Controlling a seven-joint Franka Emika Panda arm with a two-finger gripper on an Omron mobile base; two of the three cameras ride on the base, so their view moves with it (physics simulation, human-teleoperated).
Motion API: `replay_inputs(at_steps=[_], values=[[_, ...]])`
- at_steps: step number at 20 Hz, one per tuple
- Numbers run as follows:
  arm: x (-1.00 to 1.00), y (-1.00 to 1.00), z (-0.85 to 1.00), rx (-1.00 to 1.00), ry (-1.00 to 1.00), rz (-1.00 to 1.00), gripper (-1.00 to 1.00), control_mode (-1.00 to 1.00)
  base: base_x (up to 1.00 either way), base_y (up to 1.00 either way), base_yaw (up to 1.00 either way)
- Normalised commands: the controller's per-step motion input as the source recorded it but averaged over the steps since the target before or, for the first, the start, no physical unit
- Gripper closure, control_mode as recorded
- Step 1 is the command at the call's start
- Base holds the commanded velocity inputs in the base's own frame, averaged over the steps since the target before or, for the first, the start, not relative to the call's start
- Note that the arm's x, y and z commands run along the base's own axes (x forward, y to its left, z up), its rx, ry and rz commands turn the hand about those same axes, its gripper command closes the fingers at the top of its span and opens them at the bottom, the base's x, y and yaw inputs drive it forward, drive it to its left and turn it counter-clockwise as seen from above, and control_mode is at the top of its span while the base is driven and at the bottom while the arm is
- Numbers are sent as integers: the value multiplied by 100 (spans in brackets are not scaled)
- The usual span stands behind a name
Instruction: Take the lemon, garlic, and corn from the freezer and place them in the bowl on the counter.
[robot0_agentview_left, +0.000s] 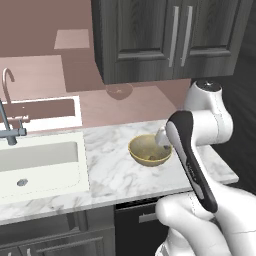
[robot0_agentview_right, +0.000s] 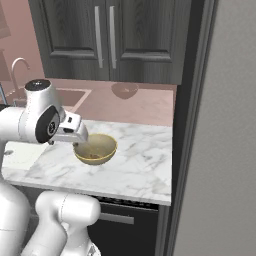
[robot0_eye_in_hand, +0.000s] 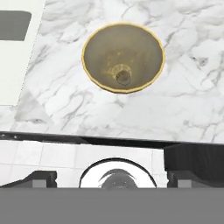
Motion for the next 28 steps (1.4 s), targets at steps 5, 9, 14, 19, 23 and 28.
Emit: replay_inputs(at_steps=[5, 9, 14, 19, 23, 28], values=[[-48, 4, 12, -4, 5, 0, -100, -100, 0, 0, 0], [-92, 1, 38, -2, 0, 0, -100, -100, 0, 0, 0], [-82, -1, 42, 0, 0, 0, -100, -100, 0, 0, 0], [-32, -16, 49, 0, 0, 0, -100, -100, 0, 0, 0], [-11, -33, 24, 2, 0, 0, -100, -100, 0, 0, 0], [-9, -6, 0, 0, 0, 0, -100, -100, 0, 0, 0]])
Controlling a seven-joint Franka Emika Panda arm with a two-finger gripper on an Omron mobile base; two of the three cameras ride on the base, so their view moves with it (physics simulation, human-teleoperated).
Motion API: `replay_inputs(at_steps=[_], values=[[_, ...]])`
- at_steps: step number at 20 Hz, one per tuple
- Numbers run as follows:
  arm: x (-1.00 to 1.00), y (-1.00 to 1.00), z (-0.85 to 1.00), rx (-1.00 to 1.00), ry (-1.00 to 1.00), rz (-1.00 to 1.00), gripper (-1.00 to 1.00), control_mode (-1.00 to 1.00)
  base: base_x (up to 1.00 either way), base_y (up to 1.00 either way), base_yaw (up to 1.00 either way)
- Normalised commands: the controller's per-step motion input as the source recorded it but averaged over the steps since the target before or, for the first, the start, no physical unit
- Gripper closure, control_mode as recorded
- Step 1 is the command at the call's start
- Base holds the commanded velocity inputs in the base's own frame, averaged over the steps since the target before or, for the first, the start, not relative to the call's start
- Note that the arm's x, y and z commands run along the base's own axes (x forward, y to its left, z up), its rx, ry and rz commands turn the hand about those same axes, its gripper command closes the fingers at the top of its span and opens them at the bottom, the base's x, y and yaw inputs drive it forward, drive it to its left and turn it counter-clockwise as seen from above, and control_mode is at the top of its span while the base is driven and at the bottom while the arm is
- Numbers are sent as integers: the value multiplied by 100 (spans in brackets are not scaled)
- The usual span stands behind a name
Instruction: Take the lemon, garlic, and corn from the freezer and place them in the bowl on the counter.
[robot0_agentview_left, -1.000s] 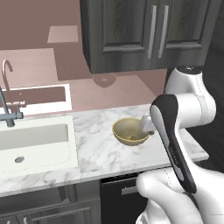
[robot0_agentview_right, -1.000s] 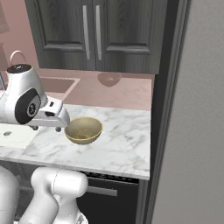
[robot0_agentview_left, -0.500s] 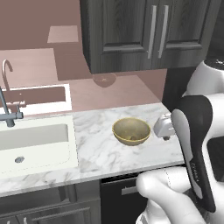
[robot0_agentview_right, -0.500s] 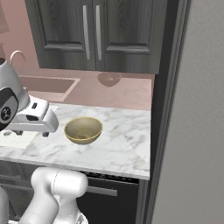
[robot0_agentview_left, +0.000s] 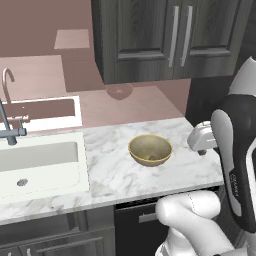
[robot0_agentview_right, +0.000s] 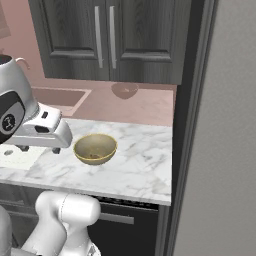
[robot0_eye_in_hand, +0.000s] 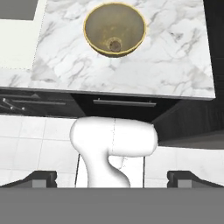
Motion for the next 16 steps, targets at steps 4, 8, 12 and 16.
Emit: replay_inputs(at_steps=[4, 8, 12, 16], values=[[0, 0, 0, 0, 0, 0, -100, -100, 0, 0, 0], [0, 0, 0, 0, 0, 0, -100, 100, -23, 0, 0], [0, 0, 0, 0, 0, 0, -100, 100, -94, 0, 0], [0, 0, 0, 0, 0, 0, -100, 100, -100, 0, 0]])
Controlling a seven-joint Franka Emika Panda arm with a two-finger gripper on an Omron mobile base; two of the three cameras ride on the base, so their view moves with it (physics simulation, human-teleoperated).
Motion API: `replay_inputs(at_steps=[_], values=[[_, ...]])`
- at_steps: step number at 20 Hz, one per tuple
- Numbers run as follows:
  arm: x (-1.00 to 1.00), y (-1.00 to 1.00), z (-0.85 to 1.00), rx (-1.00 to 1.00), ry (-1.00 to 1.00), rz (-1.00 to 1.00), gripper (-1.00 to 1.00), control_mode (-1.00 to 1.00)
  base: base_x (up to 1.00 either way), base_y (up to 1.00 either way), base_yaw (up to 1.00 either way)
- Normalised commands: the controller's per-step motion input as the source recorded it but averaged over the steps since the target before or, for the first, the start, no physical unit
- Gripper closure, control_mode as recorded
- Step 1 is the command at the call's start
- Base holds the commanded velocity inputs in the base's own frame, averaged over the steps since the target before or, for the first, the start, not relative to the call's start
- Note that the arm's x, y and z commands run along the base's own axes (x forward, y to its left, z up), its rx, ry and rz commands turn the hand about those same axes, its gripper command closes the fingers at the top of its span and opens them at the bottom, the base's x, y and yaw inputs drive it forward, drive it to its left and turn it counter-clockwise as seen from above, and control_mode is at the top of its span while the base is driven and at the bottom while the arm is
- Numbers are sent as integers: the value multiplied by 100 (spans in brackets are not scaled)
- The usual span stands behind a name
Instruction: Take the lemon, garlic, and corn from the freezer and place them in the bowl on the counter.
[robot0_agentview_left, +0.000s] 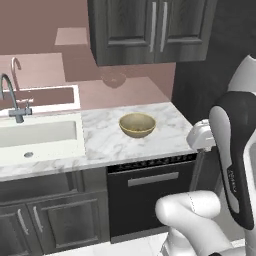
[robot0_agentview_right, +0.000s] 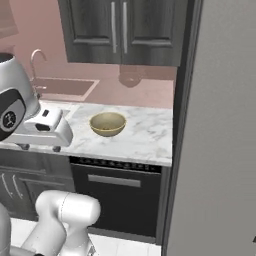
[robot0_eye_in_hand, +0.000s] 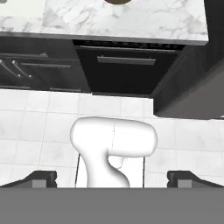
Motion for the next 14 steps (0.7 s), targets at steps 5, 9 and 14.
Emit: replay_inputs(at_steps=[5, 9, 14], values=[[0, 0, 0, 0, 0, 0, -100, 100, -80, -21, 0], [0, 0, 0, 0, 0, 0, -100, 100, -13, -87, 0], [0, 0, 0, 0, 0, 0, -100, 100, 0, -89, 0]])
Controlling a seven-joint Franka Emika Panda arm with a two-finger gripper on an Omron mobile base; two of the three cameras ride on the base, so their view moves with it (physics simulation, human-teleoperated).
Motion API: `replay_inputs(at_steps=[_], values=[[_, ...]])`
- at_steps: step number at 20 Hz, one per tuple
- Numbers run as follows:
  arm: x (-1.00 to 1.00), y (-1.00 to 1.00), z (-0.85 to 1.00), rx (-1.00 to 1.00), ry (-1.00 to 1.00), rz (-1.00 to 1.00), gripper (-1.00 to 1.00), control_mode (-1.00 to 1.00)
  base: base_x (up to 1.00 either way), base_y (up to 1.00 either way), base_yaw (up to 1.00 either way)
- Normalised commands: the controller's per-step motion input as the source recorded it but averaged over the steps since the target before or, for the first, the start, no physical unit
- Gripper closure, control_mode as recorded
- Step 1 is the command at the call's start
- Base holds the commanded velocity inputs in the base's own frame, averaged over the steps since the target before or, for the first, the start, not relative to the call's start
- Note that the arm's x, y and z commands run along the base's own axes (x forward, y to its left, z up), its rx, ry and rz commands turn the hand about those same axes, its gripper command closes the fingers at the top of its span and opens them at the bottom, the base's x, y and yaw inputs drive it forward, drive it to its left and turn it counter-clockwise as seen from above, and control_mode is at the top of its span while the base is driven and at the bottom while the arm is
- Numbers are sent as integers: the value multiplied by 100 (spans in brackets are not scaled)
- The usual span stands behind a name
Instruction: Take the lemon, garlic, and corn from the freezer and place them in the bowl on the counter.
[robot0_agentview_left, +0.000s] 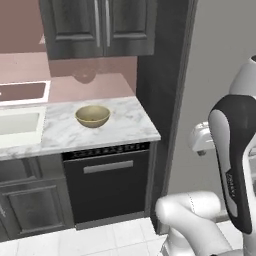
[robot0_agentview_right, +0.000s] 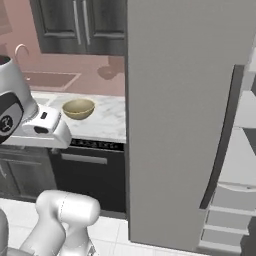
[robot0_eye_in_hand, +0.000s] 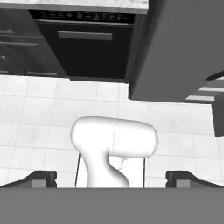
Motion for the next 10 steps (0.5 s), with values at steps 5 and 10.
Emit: replay_inputs(at_steps=[5, 10], values=[[0, 0, 0, 0, 0, 0, -100, 100, 0, -81, 0], [0, 0, 0, 0, 0, 0, -100, 100, -2, -93, 0]])
